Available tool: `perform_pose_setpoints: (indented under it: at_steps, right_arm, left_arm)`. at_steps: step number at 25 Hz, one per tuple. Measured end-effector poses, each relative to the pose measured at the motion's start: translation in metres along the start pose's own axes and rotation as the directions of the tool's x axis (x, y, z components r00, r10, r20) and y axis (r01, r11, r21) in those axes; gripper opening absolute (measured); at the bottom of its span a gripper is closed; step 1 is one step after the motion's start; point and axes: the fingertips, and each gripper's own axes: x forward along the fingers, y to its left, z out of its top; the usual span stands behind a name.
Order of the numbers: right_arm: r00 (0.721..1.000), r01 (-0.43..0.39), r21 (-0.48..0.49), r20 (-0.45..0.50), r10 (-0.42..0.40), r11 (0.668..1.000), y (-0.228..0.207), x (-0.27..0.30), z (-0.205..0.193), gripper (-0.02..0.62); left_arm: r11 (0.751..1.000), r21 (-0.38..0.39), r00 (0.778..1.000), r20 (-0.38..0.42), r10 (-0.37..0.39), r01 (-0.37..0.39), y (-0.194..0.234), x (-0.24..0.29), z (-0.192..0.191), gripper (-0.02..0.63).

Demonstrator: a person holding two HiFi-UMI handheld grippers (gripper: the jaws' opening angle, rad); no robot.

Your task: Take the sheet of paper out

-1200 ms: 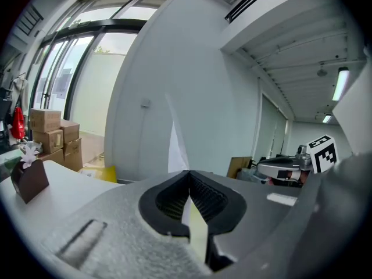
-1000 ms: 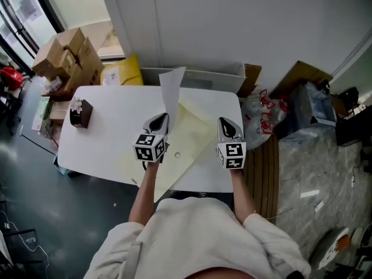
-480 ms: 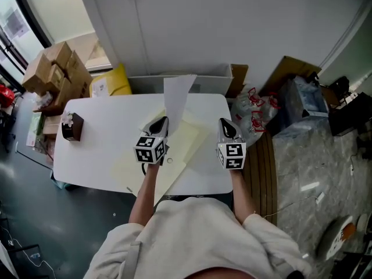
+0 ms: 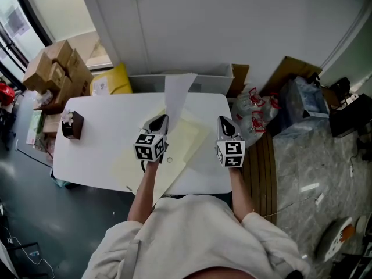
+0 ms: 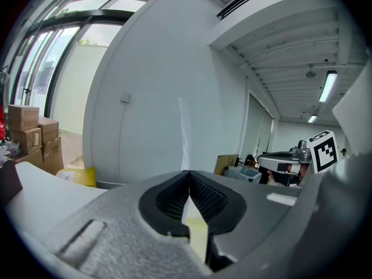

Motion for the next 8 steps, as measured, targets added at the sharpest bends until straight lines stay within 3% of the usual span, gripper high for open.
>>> perform_pose_setpoints:
  at_steps: [8]
  right_arm:
    - [1.0,-0.01,0.002,-0.004,0.01,1.0,0.0049,0.0049,-0.0018,0.0]
  left_arm:
    - [1.0,0.002,1.0,-0.014,0.009,-0.009,0.0092,-0.0007,-0.0037,0.006]
